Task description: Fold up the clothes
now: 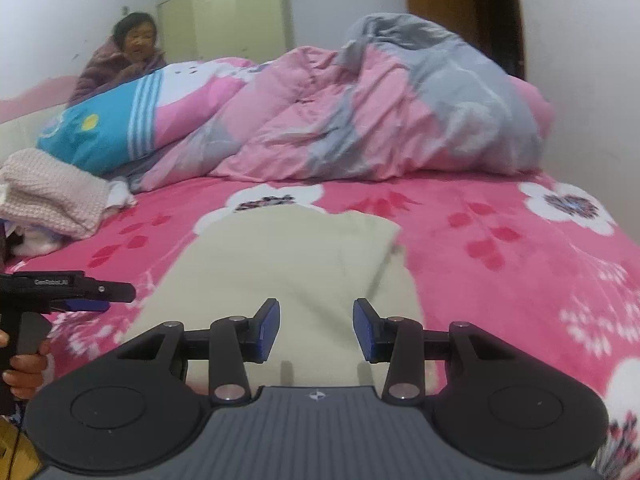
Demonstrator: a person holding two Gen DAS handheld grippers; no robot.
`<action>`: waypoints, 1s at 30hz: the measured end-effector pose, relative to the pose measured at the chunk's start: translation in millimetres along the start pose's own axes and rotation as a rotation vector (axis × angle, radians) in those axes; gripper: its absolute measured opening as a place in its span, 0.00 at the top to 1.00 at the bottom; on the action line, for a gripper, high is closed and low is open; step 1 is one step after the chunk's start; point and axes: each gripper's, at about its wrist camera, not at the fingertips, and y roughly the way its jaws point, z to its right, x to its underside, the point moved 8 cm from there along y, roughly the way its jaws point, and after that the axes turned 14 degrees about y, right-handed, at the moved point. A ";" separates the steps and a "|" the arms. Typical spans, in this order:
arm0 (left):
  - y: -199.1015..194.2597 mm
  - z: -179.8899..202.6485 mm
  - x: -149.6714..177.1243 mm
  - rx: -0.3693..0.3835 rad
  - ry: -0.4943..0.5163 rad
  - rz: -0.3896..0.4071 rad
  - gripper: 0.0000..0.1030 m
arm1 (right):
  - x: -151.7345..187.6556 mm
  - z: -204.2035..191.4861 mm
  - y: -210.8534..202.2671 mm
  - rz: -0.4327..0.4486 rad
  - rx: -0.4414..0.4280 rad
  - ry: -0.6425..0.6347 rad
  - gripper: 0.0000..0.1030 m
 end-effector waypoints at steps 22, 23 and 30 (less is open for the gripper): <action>-88.6 -28.8 11.7 -0.069 0.041 0.170 0.00 | 12.8 -61.1 -118.2 0.133 0.132 0.103 0.58; -93.7 -28.2 9.6 -0.071 0.057 0.172 0.00 | 10.5 -60.0 -120.2 0.133 0.118 0.146 0.58; -113.4 -28.1 12.8 -0.096 0.110 0.178 0.00 | -0.6 -45.4 -111.7 0.070 0.025 0.369 0.36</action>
